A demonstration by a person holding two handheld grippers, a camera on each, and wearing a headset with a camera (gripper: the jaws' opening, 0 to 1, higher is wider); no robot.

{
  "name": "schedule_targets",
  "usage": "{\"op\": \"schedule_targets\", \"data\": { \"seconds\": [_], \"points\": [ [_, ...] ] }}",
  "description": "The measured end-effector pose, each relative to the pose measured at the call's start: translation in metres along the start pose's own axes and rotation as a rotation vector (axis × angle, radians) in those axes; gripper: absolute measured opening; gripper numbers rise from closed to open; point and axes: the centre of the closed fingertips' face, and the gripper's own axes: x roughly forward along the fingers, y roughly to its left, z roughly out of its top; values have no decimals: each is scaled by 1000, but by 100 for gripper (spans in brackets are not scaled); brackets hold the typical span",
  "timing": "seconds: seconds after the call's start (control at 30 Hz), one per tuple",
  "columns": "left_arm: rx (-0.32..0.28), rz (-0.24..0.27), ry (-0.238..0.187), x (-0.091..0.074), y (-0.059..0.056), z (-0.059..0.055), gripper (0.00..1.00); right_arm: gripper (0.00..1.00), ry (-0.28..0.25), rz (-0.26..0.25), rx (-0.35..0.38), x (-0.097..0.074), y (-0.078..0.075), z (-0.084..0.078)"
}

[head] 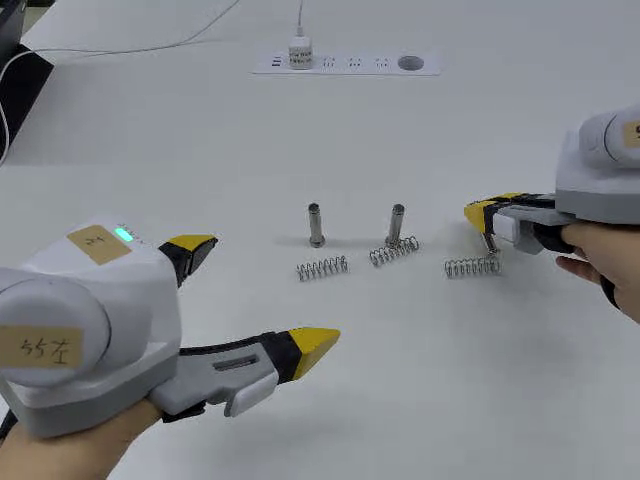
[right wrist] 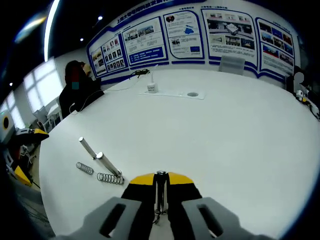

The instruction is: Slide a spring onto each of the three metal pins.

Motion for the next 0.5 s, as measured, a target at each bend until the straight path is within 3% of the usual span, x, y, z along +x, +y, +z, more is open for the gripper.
{"op": "schedule_targets", "data": {
  "seconds": [0.5],
  "points": [
    [-3, -6, -28, -4, -4, 6, 84, 9, -11, -20, -53, -18, 1, 5]
  ]
}}
